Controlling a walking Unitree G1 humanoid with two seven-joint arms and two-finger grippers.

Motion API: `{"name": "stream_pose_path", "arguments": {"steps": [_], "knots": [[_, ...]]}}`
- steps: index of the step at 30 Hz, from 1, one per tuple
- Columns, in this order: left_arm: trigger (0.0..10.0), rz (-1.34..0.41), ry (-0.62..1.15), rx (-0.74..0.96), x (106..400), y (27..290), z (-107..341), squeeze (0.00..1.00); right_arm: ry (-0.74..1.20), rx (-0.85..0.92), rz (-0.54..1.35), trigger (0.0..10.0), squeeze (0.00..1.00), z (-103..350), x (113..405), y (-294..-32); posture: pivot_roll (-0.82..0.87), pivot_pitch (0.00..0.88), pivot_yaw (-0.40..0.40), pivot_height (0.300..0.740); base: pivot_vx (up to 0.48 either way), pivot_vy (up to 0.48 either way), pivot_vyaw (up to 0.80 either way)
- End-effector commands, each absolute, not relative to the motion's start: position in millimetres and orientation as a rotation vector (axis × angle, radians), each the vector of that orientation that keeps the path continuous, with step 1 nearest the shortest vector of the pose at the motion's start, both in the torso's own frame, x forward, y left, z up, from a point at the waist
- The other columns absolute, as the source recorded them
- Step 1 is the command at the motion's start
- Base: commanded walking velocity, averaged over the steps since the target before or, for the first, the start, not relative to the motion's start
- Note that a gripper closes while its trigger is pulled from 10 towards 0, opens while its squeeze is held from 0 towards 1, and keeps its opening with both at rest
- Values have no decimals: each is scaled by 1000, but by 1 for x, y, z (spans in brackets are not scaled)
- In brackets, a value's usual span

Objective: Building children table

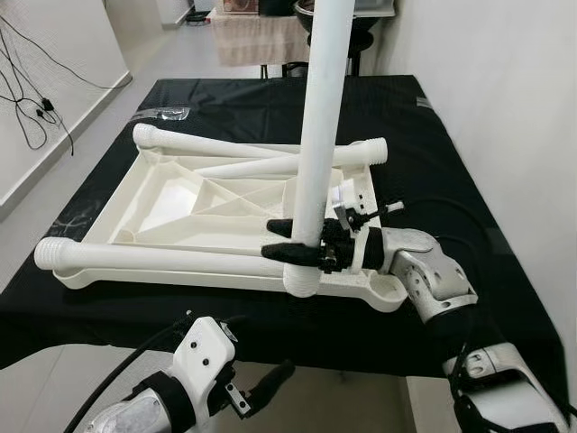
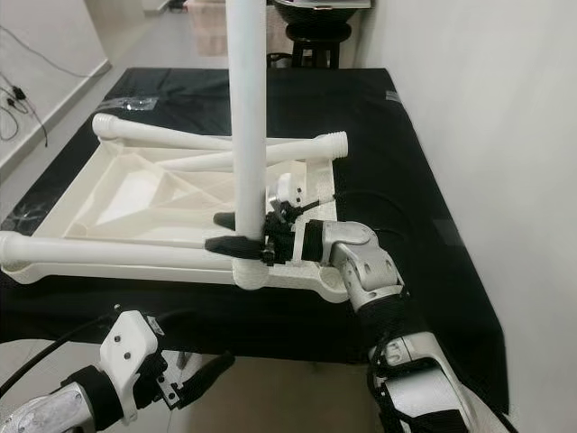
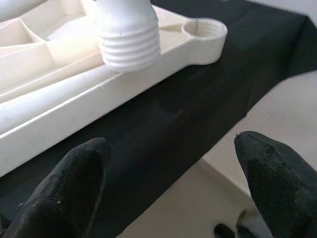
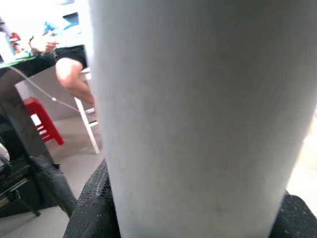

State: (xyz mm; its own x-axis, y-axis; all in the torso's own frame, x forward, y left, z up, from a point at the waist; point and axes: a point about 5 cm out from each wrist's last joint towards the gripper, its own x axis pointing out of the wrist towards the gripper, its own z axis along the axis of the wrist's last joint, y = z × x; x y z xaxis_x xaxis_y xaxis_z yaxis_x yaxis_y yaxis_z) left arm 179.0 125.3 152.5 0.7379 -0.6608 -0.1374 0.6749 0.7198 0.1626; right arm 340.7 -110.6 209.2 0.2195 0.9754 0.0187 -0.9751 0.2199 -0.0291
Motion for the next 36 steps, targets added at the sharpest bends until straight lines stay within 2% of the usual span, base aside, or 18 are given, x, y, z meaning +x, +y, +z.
{"name": "stream_pose_path", "arguments": {"steps": [1, 4, 6, 13, 18, 30, 36], "knots": [[10000, -762, 88, 235, 174, 124, 151, 0, -79, -13, 1333, 10000, 0, 220, 342, -125, 112, 181, 21, 740, 0, 0, 0], [10000, -768, 89, 239, 173, 124, 151, 0, -84, -12, 1331, 10000, 0, 223, 341, -131, 112, 181, 21, 740, 0, 0, 0], [10000, -781, 88, 241, 173, 124, 152, 0, -83, -24, 1339, 10000, 0, 228, 335, -150, 100, 184, 30, 740, 0, 0, 0], [10000, -798, 77, 242, 175, 123, 154, 0, -30, -84, 1317, 10000, 0, 224, 318, -183, 86, 184, 41, 740, 0, 0, 0], [10000, -805, 65, 253, 179, 122, 155, 0, -27, -94, 1235, 10000, 0, 215, 313, -193, 78, 183, 49, 740, 0, 0, 0], [10000, -804, 34, 271, 183, 121, 159, 0, -22, -101, 1123, 10000, 0, 205, 313, -195, 84, 180, 56, 740, 0, 0, 0], [10000, -795, 28, 266, 184, 123, 162, 0, 21, -103, 1098, 10000, 0, 204, 304, -217, 83, 184, 60, 740, 0, 0, 0]]}}
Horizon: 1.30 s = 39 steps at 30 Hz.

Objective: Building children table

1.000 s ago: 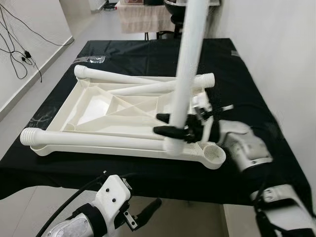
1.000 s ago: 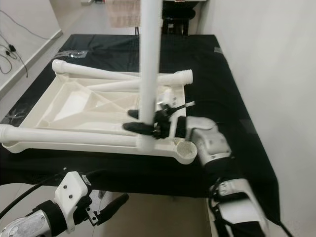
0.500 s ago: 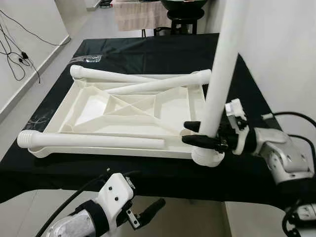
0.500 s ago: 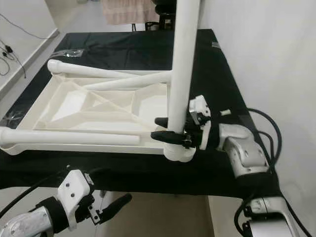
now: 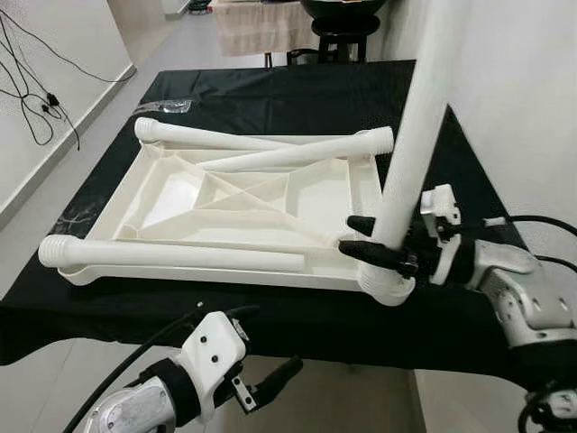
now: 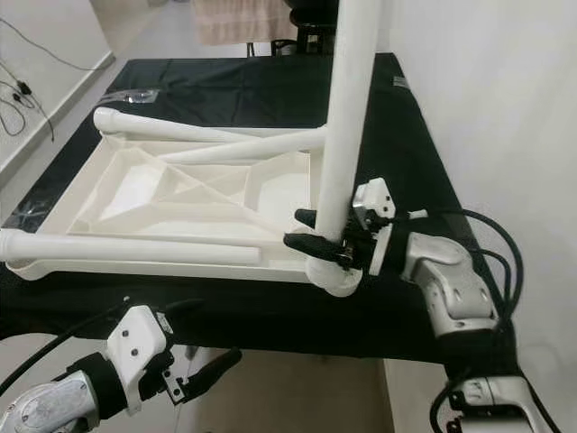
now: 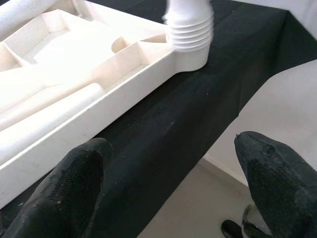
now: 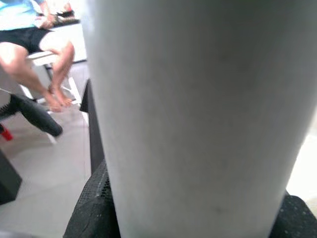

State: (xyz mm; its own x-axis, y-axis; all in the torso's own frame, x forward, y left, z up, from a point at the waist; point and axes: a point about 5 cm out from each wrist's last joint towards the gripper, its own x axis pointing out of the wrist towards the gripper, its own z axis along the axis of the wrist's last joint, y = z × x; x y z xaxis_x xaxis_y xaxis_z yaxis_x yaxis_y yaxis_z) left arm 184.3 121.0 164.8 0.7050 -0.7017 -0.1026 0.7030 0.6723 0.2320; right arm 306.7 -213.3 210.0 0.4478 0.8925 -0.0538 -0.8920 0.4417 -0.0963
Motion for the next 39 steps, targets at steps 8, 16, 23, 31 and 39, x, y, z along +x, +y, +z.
{"name": "stream_pose_path", "arguments": {"steps": [8, 16, 23, 31, 39], "knots": [[10000, -810, 25, 266, 184, 122, 164, 0, 18, -119, 1024, 10000, 0, 203, 302, -228, 81, 186, 72, 740, 0, 0, 0], [10000, -815, 21, 271, 186, 122, 165, 0, 16, -94, 1053, 10000, 0, 196, 298, -213, 81, 185, 76, 740, 0, 0, 0], [10000, -820, 17, 277, 187, 122, 166, 0, 25, -97, 1075, 10000, 0, 189, 301, -190, 84, 179, 79, 740, 0, 0, 0], [10000, -824, 12, 281, 187, 121, 168, 0, 53, -140, 1026, 10000, 0, 190, 311, -190, 85, 175, 77, 740, 0, 0, 0], [10000, -832, 12, 281, 186, 120, 168, 0, 62, -143, 1011, 10000, 0, 193, 310, -200, 88, 173, 77, 740, 0, 0, 0]]}}
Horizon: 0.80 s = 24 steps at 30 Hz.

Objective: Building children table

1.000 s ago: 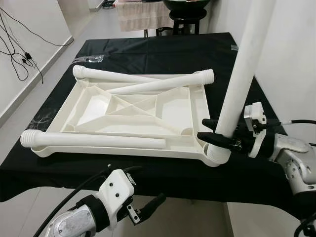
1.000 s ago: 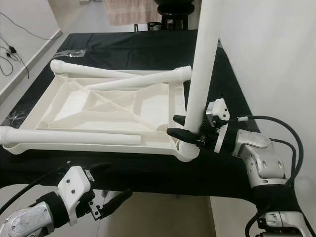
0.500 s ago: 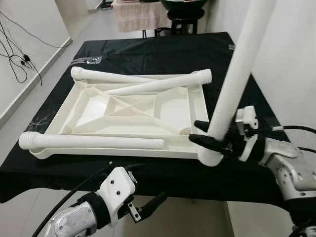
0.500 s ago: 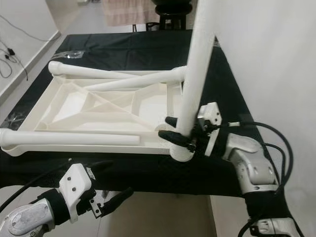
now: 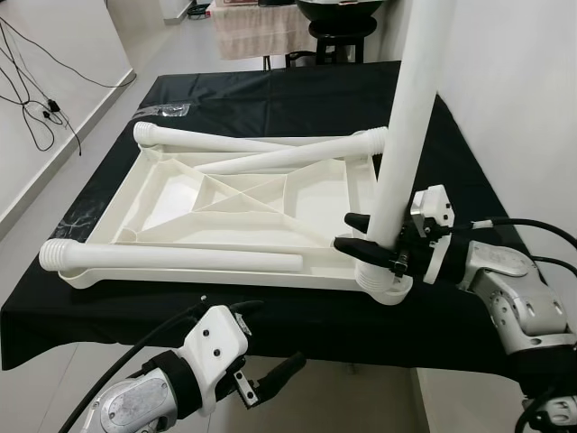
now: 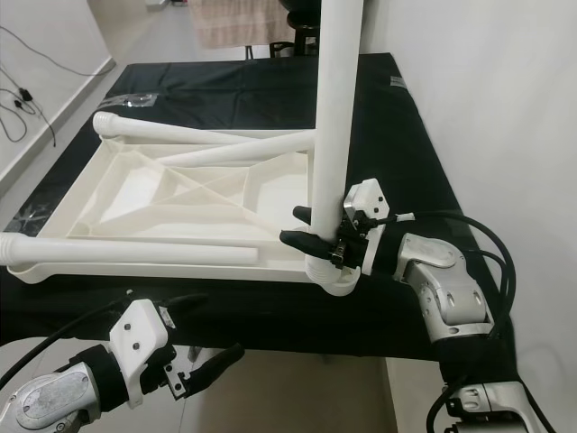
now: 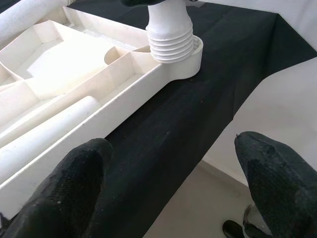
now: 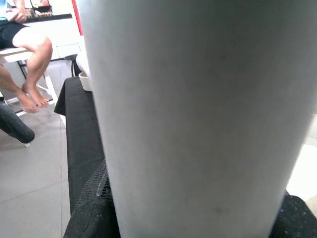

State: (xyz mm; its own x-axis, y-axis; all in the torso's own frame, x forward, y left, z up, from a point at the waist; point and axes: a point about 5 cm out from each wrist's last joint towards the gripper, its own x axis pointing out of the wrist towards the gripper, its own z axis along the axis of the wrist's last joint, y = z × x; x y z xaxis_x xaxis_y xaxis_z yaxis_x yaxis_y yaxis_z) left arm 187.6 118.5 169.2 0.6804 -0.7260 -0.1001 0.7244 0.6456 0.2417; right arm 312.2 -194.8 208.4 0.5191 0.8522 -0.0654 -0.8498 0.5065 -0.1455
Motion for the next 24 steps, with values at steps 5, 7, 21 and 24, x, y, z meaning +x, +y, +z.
{"name": "stream_pose_path", "arguments": {"steps": [5, 7, 21, 24], "knots": [[10000, -838, 12, 283, 185, 120, 168, 0, 71, -119, 1054, 10000, 0, 193, 302, -204, 90, 169, 78, 740, 0, 0, 0], [10000, -838, 12, 283, 185, 120, 168, 0, 71, -119, 1054, 10000, 0, 193, 302, -204, 90, 169, 78, 740, 0, 0, 0], [10000, -849, 6, 284, 186, 119, 171, 0, 44, -83, 997, 10000, 0, 189, 308, -203, 95, 169, 82, 740, 0, 0, 0], [10000, -846, 7, 286, 187, 119, 171, 0, 22, -40, 998, 10000, 0, 194, 309, -202, 95, 172, 82, 740, 0, 0, -267]]}}
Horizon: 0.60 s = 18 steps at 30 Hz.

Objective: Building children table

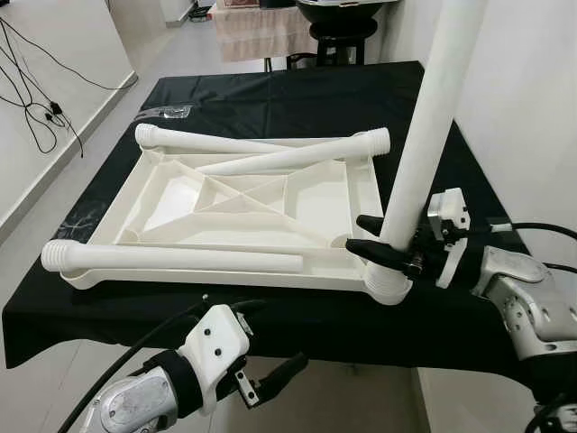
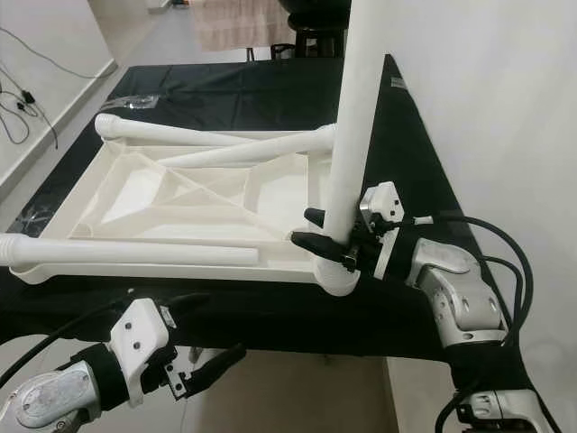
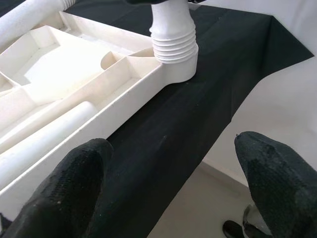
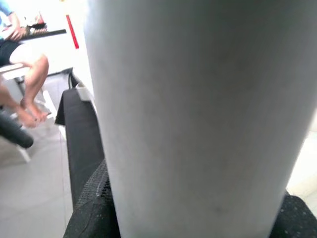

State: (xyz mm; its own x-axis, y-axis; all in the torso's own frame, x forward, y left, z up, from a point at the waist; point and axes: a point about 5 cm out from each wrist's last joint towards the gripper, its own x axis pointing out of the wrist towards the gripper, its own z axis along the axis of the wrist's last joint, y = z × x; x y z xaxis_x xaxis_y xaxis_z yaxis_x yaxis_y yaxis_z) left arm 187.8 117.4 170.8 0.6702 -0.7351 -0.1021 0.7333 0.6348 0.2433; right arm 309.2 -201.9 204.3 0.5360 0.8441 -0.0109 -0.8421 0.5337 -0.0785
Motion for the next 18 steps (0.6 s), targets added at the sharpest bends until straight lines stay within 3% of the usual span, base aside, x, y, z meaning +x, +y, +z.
{"name": "stream_pose_path", "arguments": {"steps": [1, 10, 18], "knots": [[10000, -845, 7, 287, 187, 119, 171, 0, 10, -23, 1010, 10000, 0, 196, 308, -201, 95, 172, 82, 740, 0, 0, -800], [10000, -845, 3, 289, 189, 118, 171, 0, -31, -24, 1072, 10000, 0, 201, 300, -197, 86, 175, 81, 740, 0, 0, -800], [10000, -845, -3, 294, 191, 117, 171, 0, -66, 16, 1089, 10000, 0, 196, 298, -173, 84, 172, 83, 740, 0, 0, 0]]}}
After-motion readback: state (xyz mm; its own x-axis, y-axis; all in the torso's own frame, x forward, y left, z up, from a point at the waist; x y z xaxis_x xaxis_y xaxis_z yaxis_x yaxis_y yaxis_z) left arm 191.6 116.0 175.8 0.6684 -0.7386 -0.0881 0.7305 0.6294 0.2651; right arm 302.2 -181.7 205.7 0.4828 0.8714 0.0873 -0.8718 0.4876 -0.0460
